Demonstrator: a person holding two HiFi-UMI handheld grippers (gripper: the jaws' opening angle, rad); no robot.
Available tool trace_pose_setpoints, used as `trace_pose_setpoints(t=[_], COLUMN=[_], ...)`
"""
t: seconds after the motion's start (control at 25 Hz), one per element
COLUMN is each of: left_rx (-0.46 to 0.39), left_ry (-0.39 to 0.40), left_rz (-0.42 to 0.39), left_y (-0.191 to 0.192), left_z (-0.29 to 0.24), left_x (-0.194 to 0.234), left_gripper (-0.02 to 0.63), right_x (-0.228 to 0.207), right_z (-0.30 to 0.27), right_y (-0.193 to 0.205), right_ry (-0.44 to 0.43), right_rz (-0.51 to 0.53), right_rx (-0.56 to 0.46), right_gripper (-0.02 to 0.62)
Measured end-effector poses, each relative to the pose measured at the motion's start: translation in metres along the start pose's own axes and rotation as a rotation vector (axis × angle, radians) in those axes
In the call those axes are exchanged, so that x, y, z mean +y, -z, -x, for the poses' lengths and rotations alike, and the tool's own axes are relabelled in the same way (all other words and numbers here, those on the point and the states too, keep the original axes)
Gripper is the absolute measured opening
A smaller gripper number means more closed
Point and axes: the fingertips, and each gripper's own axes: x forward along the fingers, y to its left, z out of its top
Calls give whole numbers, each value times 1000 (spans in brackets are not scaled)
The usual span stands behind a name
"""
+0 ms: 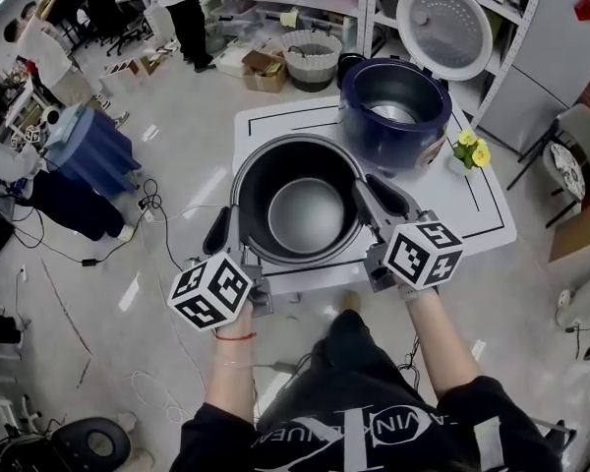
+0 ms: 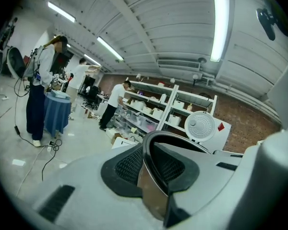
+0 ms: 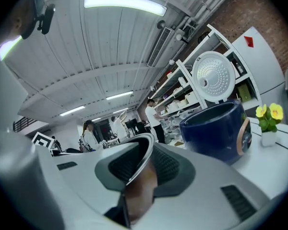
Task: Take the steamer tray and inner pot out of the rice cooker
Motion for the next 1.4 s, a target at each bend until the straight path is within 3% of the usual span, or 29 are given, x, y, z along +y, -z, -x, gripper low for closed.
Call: trace_pose_setpoints(t=[0.68, 1.4], left_rx=[67, 93], left_ry=[-79, -92], left_rz=[48, 65], left_y=[50, 62], left_z=[10, -2], left_x=[47, 63], left_gripper=[64, 63], right_x=[-5, -14], right_z=[-14, -30], right_y=[80, 99], right_ry=[-15, -28], right_rz=[-62, -79], right_rx=[134, 169], right_gripper=[84, 84])
